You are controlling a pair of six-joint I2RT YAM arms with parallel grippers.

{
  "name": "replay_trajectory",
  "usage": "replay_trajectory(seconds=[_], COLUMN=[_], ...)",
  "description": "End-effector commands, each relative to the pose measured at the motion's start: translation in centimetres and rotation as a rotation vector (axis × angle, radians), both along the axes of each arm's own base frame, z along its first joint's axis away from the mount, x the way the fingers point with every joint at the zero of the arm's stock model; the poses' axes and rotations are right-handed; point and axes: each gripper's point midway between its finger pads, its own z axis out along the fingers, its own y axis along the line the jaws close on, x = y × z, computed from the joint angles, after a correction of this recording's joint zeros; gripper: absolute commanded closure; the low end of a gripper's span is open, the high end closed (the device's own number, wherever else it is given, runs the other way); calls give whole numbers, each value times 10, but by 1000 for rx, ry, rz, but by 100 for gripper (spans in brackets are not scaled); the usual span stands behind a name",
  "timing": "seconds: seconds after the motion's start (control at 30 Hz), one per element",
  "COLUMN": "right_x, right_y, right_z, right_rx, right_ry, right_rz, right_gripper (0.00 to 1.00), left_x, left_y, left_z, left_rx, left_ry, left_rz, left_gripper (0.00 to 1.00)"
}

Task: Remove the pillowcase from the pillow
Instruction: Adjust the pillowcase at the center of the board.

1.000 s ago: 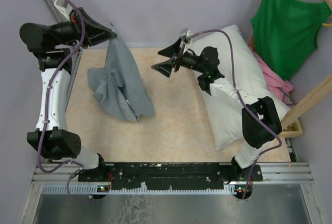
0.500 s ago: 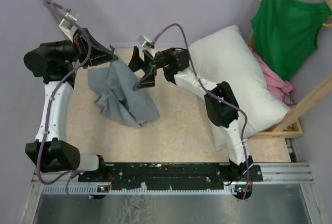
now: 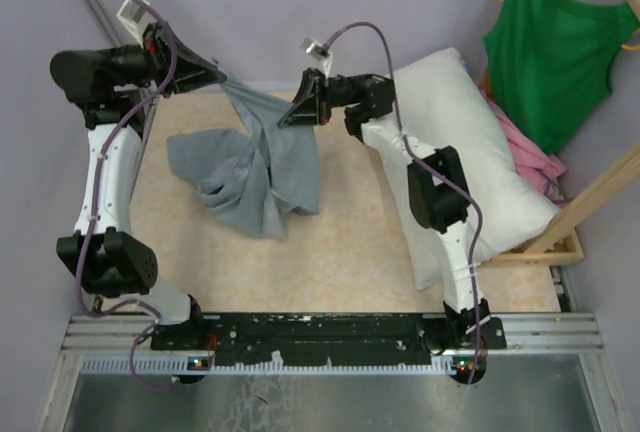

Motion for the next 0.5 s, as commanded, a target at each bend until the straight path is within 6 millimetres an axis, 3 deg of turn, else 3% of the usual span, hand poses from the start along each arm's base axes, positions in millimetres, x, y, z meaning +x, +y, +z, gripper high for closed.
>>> replay_trajectory(seconds=[0.0,0.03,0.1,0.13,0.23,0.3,0.37,0.4,0.47], right_x=[79,110,150,161,164,160,148,140,124], right_y=[-32,-33,-40,-43,-48,-48,-54,-55,-53], right_z=[47,41,26,40,60,68,74,71,44], right_rx=[43,-49,-280,-298,-377,-403,-431,-443,-465], right_ry=[-12,-7,-96,-151,-204,-273,-373,-416,-414], right_rz=[-374,-560,-927,-1021,-1195,-1332,-1546,-1639,-1767], right_gripper=[100,100,100,100,100,100,100,100,95], left_x=[42,54,81,90,104,104,103,99,100], left_y=[5,7,12,14,6,-8,-20,-20,-7], left_z=[45,55,75,84,93,84,60,46,0], left_rx=[-71,-89,-133,-154,-203,-179,-118,-90,-52], left_ry=[-78,-80,-81,-84,-90,-115,-117,-108,-57], left_rz=[111,150,249,287,335,362,396,425,544], left_gripper=[100,100,100,100,100,100,100,100,100])
